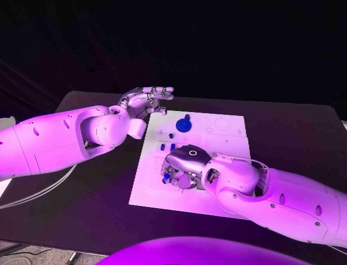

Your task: Assemble the parts on the task board

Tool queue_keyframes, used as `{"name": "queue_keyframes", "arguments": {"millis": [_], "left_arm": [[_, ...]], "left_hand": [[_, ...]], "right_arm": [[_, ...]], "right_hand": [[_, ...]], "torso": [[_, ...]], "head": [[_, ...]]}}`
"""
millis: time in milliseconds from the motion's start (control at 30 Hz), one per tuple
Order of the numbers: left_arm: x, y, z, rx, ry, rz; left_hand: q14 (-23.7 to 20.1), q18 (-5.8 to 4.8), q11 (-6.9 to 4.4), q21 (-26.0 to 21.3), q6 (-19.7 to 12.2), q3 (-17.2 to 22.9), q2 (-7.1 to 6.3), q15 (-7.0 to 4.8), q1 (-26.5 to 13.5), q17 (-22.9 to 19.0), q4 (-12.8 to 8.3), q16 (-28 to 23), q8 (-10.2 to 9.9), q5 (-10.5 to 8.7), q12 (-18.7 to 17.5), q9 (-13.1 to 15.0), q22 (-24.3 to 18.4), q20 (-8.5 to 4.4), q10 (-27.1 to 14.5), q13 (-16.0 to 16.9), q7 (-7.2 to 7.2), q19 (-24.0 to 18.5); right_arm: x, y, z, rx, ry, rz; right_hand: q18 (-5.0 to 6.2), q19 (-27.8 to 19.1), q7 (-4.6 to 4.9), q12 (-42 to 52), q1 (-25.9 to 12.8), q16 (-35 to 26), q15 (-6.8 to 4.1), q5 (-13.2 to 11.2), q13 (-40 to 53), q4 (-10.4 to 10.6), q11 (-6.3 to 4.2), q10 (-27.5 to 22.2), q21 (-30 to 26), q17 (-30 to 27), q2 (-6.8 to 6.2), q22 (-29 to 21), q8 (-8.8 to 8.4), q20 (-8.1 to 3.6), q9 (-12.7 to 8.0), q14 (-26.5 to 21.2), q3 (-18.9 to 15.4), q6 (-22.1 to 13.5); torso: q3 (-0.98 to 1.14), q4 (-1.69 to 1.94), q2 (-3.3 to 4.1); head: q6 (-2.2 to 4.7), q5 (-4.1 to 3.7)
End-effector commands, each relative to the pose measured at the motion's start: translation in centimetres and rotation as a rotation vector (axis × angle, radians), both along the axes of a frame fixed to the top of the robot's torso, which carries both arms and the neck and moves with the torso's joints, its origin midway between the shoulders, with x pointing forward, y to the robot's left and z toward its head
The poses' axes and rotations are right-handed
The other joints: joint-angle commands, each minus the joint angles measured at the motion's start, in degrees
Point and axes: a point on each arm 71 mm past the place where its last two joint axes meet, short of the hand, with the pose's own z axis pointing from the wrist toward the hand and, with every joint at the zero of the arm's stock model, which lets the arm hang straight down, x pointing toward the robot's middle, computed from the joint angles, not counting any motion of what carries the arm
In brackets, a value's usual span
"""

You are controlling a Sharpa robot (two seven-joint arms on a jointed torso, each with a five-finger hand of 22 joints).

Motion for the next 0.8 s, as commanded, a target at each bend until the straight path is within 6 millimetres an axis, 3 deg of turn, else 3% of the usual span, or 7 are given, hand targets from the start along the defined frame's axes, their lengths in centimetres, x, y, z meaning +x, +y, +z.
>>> {"name": "queue_keyframes", "arguments": {"millis": [33,167,233,533,700,800], "left_arm": [[-0.1,-0.2,0.1,-0.009,-0.008,-0.017],[-0.1,-0.2,0.1,-0.008,-0.008,-0.015],[-0.1,-0.1,0.1,-0.008,-0.008,-0.015],[0.0,0.0,0.1,-0.007,-0.006,-0.015],[0.0,0.2,0.1,-0.005,-0.006,-0.011],[0.0,0.3,0.1,-0.004,-0.005,-0.010]], "left_hand": [[-0.5,1.05,-0.07,-0.2,-0.3,0.0,0.29,-0.07,-0.1,-0.1,-0.2,-0.2,0.4,-0.24,0.2,0.0,-0.1,0.11,-0.3,0.1,-0.01,-0.2],[-0.5,1.05,-0.07,-0.2,-0.3,0.0,0.29,-0.07,-0.1,-0.1,-0.2,-0.2,0.4,-0.24,0.2,0.0,-0.1,0.11,-0.3,0.1,-0.01,-0.2],[-0.5,1.05,-0.07,-0.2,-0.3,0.0,0.29,-0.07,-0.1,-0.1,-0.2,-0.2,0.4,-0.24,0.2,0.0,-0.1,0.11,-0.3,0.1,-0.01,-0.2],[-0.5,1.05,-0.07,-0.2,-0.4,0.0,0.35,-0.06,-0.2,-0.1,-0.2,-0.2,0.4,-0.23,0.3,0.0,-0.1,0.12,-0.4,0.1,-0.01,-0.2],[-0.5,1.05,-0.07,-0.2,-0.4,0.0,0.35,-0.06,-0.2,-0.1,-0.2,-0.2,0.4,-0.23,0.3,0.0,-0.1,0.12,-0.4,0.1,-0.01,-0.2],[-0.5,1.05,-0.07,-0.2,-0.4,0.0,0.35,-0.06,-0.2,-0.1,-0.2,-0.2,0.4,-0.23,0.3,0.0,-0.1,0.12,-0.4,0.1,-0.01,-0.2]], "right_arm": [[0.0,-0.1,-0.6,-0.035,0.013,-0.001],[0.1,-0.2,-0.6,-0.019,0.013,-0.012],[0.2,-0.3,-0.6,-0.007,0.009,-0.018],[0.1,-1.4,0.6,0.111,-0.026,-0.054],[0.1,-3.7,2.3,0.207,-0.040,-0.101],[0.5,-6.1,3.5,0.245,-0.017,-0.165]], "right_hand": [[0.87,-0.7,0.61,-1.0,-1.7,-0.7,0.95,0.2,-0.2,0.4,0.73,-2.9,-0.9,-0.9,-1.38,-1.1,-0.92,0.53,-1.2,2.3,-1.5,-2.8],[1.11,-1.1,1.54,-0.8,-1.8,-0.9,1.80,0.4,-0.1,0.7,1.85,-8.3,-1.6,-1.4,-1.91,-1.9,-0.89,1.61,-2.2,2.2,-4.6,-6.7],[1.18,-1.2,1.57,-0.8,-1.7,-0.9,1.90,0.4,-0.1,0.8,2.02,-9.4,-1.7,-1.4,-1.94,-2.2,-0.87,1.79,-2.3,2.2,-5.8,-7.6],[1.30,-1.4,2.49,0.0,-1.1,-1.3,2.30,0.4,0.0,1.3,2.52,-9.6,-2.0,-2.2,-1.12,-2.7,-0.76,2.14,-2.2,2.0,-8.6,-8.1],[1.39,-1.5,2.76,0.4,-0.5,-1.6,2.42,0.2,0.1,1.5,2.64,-9.3,-2.3,-2.8,-1.19,-3.1,-0.75,2.33,-2.2,1.9,-10.2,-8.4],[1.40,-1.4,2.08,1.8,0.4,-1.6,2.00,0.5,0.3,1.6,1.99,-6.8,-2.2,-2.8,-0.29,-3.0,-0.54,2.15,-2.0,1.9,-10.5,-7.5]], "torso": [[0.04,0.00,0.00],[0.04,0.02,0.00],[0.03,0.02,-0.02],[0.16,-0.08,-0.01],[0.02,-0.22,-0.15],[-0.01,-0.37,-0.23]], "head": [[-0.03,0.04],[-0.06,0.04],[-0.05,0.01],[0.08,-0.19],[0.55,-0.84],[0.88,-1.57]]}}
